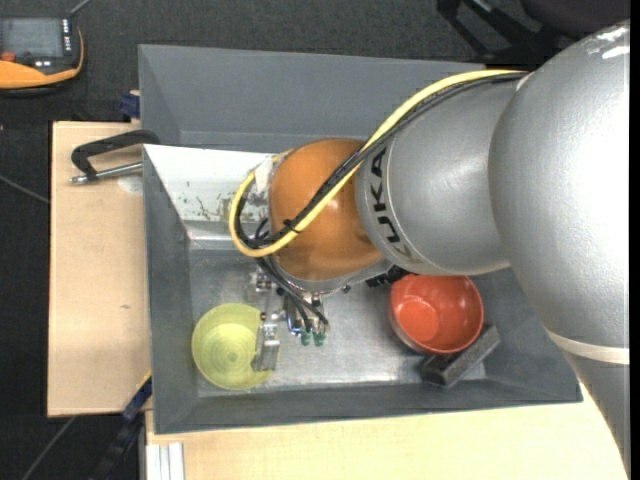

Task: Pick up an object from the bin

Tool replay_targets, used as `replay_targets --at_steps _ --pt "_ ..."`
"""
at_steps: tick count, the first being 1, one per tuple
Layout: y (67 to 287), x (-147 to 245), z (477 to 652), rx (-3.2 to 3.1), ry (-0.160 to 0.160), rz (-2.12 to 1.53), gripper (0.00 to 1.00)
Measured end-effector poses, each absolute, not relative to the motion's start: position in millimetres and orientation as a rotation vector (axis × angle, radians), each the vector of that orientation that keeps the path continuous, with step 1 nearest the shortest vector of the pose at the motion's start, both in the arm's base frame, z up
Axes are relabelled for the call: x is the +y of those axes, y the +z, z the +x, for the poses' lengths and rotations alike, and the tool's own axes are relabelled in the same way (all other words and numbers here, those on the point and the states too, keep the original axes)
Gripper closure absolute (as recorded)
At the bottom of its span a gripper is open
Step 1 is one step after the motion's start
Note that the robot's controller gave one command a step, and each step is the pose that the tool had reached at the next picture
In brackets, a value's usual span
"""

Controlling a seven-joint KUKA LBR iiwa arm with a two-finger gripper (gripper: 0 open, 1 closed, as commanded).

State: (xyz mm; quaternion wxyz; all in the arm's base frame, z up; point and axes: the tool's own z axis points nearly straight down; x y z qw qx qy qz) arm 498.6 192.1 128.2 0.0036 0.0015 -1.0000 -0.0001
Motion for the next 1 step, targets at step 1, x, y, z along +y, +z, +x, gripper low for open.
replay_targets --at_steps 1 --pt "67.2 205.1 512.4 -3.129 -0.001 0.025 0.0"
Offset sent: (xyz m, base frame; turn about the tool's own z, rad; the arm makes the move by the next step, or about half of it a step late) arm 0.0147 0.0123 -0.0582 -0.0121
